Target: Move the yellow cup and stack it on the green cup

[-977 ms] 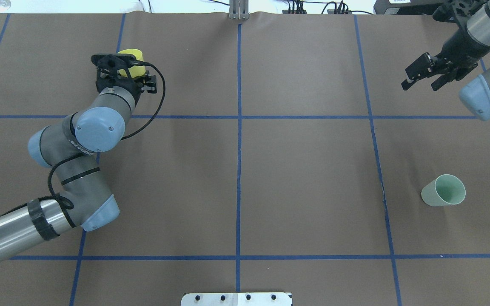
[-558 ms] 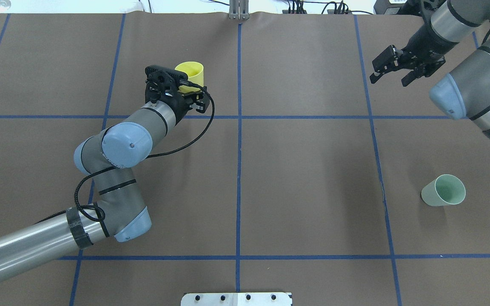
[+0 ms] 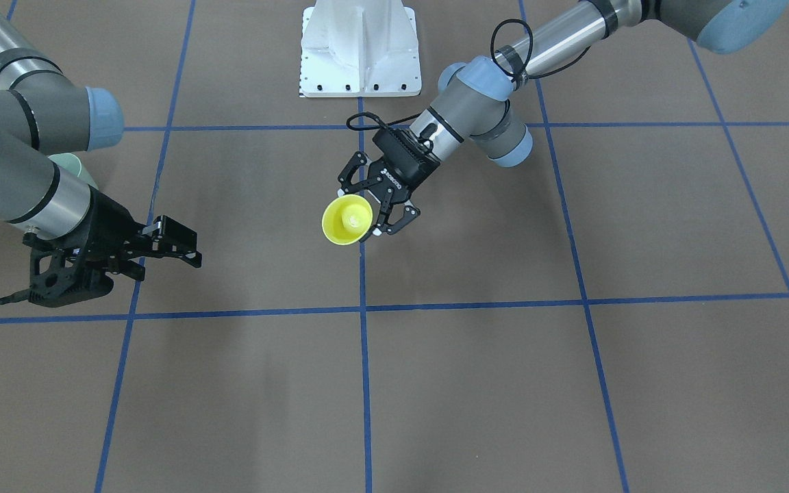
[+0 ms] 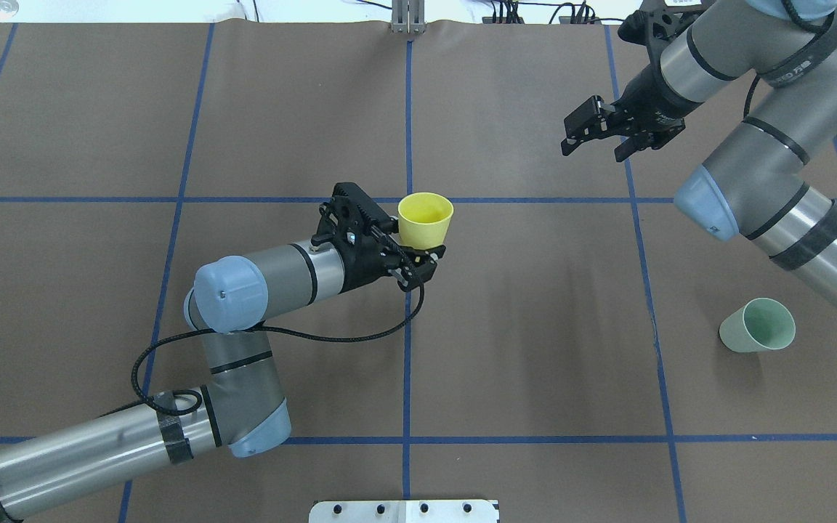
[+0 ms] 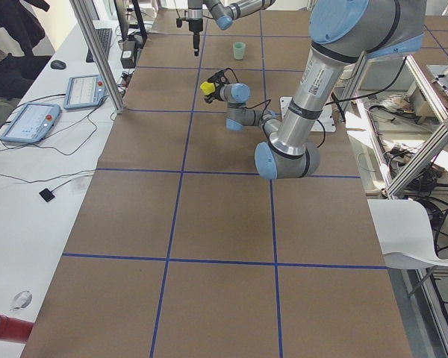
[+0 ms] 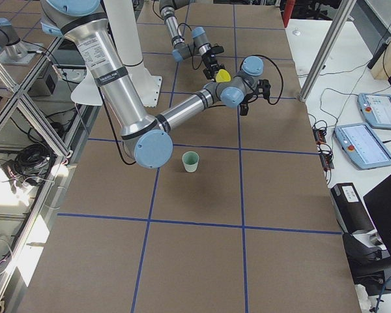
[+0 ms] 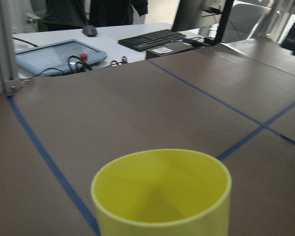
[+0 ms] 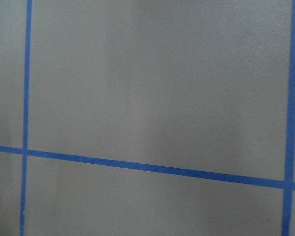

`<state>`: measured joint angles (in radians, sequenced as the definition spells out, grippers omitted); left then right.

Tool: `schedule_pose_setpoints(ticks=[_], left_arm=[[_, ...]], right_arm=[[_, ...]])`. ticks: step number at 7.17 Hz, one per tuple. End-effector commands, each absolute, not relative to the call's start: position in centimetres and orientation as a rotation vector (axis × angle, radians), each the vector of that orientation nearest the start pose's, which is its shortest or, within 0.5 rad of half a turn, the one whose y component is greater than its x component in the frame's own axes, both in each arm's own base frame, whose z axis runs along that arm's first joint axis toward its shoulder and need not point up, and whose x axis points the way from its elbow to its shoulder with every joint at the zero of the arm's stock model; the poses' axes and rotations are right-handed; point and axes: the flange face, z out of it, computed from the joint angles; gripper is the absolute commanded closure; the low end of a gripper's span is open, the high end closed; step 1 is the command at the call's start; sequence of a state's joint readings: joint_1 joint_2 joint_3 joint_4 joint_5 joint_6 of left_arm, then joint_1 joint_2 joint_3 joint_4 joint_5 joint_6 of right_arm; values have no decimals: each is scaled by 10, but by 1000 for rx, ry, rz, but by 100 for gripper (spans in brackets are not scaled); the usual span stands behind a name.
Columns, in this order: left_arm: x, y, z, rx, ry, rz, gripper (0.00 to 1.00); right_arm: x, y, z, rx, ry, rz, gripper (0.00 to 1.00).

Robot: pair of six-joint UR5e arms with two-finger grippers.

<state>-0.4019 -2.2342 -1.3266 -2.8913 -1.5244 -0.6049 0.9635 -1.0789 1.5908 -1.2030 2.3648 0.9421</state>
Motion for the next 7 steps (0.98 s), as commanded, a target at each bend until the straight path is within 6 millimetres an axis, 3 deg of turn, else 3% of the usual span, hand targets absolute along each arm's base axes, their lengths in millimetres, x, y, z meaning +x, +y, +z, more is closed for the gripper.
schedule_pose_setpoints(ticks=[1, 2, 4, 6, 7], left_arm=[[614, -348, 189, 1154, 1484, 437, 74], [617, -346, 190, 1143, 1484, 439, 79], [621, -346, 192, 1159, 1462, 445, 75], [621, -355, 189, 1279, 1354, 397, 73], [620, -355, 174, 1296, 1370, 387, 72]], right_arm=[[-343, -557, 293, 58, -1158, -23, 0], [-342, -556, 288, 62, -1164, -24, 0], [-339, -543, 273, 65, -1188, -27, 0], [-360, -516, 255, 6, -1216, -10, 0], [-368, -504, 254, -9, -1220, -31, 0]])
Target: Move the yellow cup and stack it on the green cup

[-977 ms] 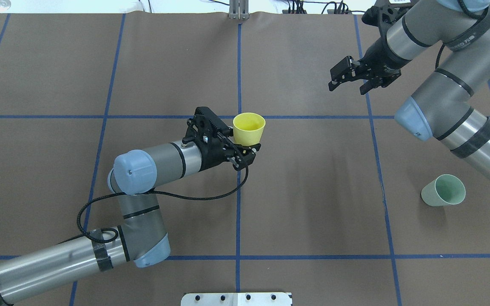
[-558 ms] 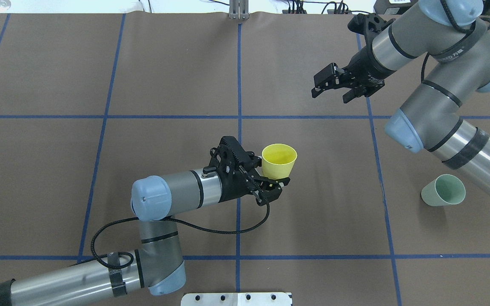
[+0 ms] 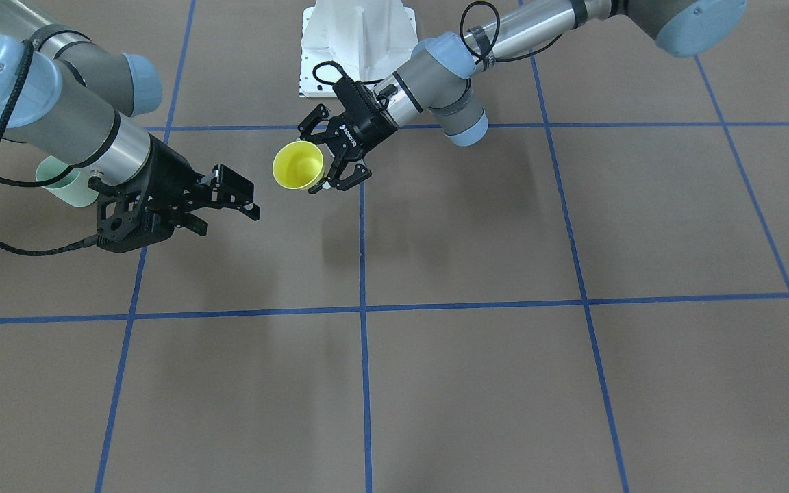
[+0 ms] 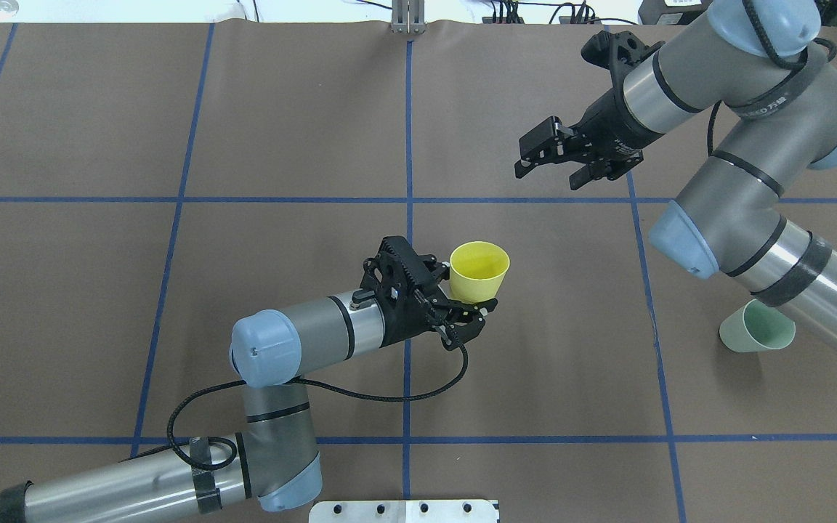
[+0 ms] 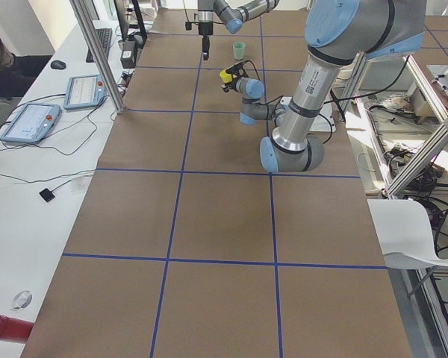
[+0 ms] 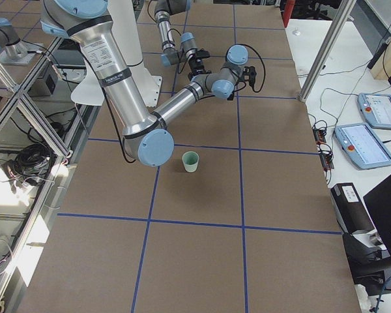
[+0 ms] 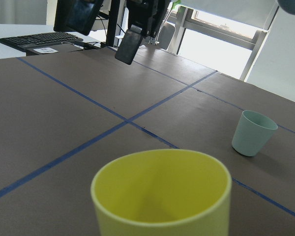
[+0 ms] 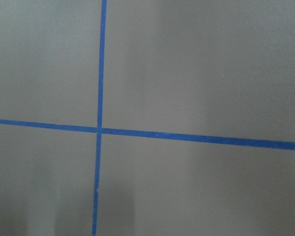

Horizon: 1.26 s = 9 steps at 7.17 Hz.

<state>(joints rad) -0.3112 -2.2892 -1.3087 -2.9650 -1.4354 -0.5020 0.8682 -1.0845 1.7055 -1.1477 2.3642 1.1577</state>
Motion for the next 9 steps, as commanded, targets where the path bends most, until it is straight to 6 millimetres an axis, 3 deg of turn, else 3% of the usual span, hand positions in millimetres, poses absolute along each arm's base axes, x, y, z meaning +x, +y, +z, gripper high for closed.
schedule_pose_setpoints(ticks=[1, 5, 6, 9], left_arm=[[620, -355, 171, 1300, 1373, 386, 72], [627, -362, 189, 1380, 1269, 402, 73], [628, -363, 184, 1382, 1275, 400, 73], [636, -356, 187, 1370, 1277, 415, 73]], right_arm=[[-371, -497, 249, -16, -1227, -46, 0], [-378, -480, 254, -59, -1230, -64, 0], [-382, -476, 261, -72, -1223, -68, 0], [-409, -452, 263, -90, -1218, -128, 1]])
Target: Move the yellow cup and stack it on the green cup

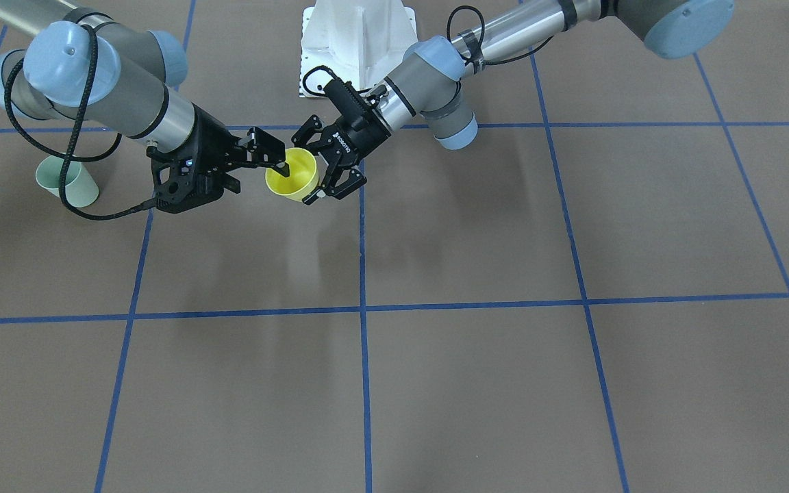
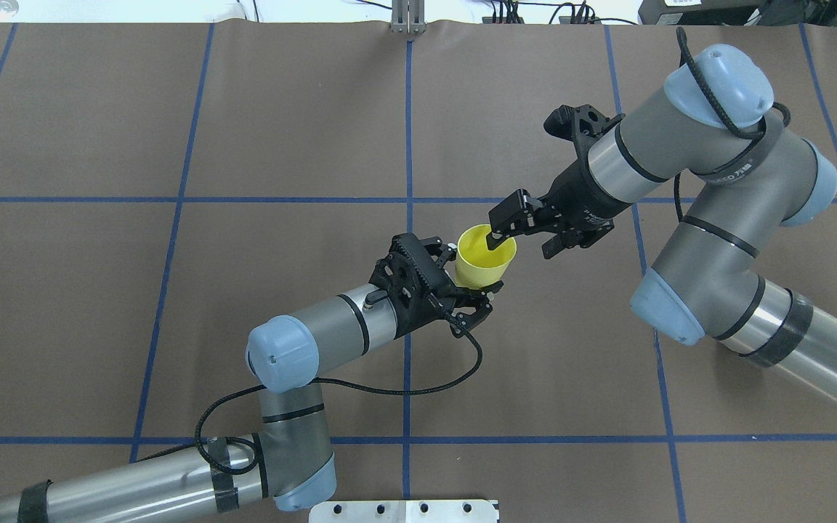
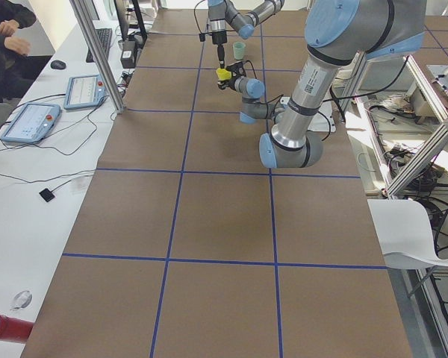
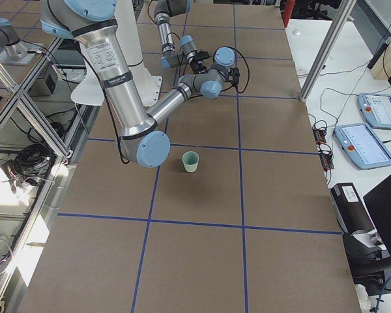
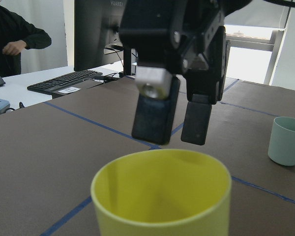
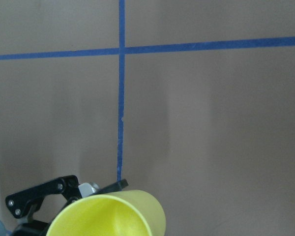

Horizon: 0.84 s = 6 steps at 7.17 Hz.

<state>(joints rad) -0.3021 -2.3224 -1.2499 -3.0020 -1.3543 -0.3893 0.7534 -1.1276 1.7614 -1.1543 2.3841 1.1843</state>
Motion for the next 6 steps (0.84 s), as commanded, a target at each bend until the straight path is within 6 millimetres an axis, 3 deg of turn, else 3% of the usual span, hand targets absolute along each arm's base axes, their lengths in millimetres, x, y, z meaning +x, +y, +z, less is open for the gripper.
schedule_pose_setpoints(ticks=[1, 6], left_arm=[[637, -356, 190, 1366, 1273, 417, 73], [645, -342, 190, 1355, 1286, 434, 72]], right_arm=[[-409, -451, 264, -91, -1220, -135, 2], [-413, -450, 270, -87, -1202, -133, 9]])
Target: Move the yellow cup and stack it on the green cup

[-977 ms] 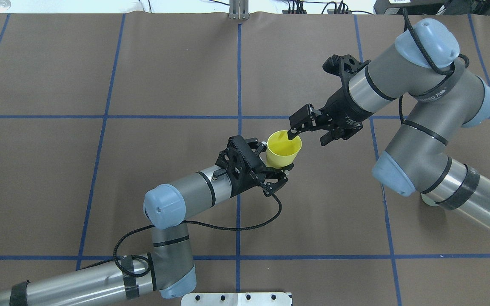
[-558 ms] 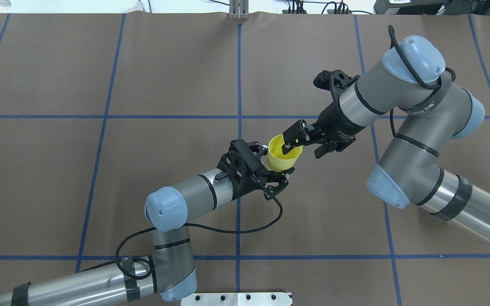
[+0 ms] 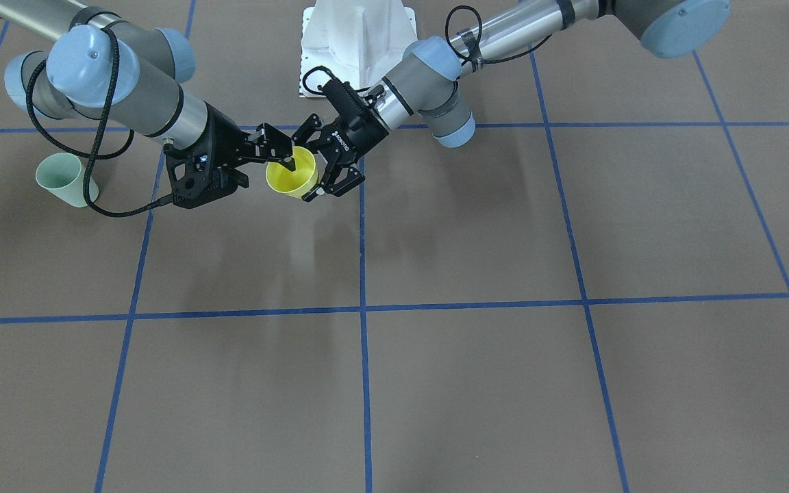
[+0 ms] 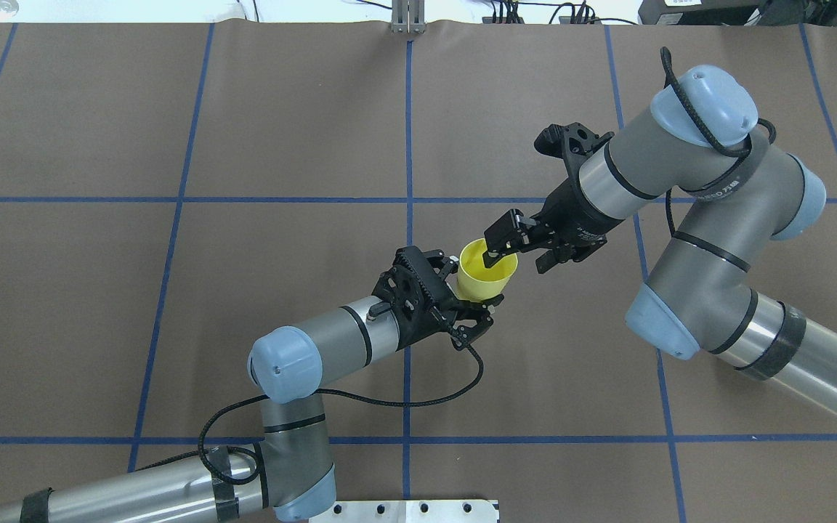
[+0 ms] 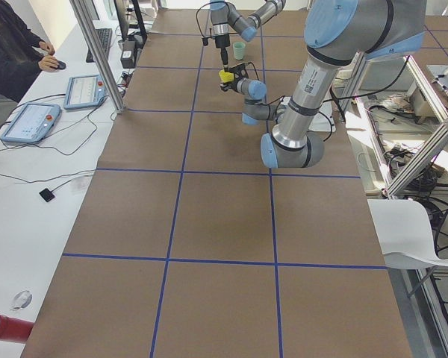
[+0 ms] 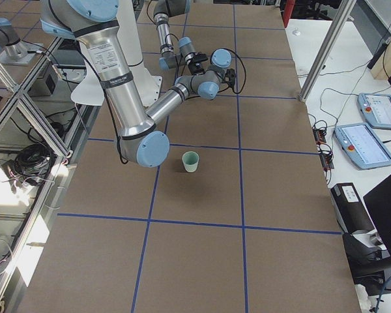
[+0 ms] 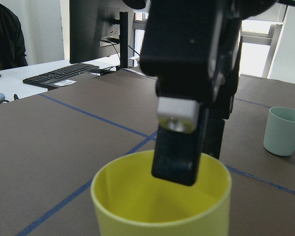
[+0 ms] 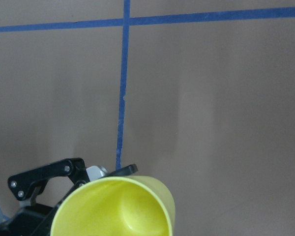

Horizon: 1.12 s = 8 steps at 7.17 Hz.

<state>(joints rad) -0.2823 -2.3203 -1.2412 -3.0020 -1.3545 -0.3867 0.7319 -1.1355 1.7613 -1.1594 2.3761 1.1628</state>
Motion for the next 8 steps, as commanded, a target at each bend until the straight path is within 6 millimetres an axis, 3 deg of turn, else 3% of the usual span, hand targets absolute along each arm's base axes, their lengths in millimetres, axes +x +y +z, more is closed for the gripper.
schedule_pose_setpoints(ticks=[1, 8], left_arm=[[647, -339, 190, 1375, 1270, 459, 72], [657, -334, 198, 1360, 1245, 490, 71]], right_arm=[[-415, -448, 270, -88, -1202, -136, 10], [-424, -438, 282, -76, -1176, -134, 37]])
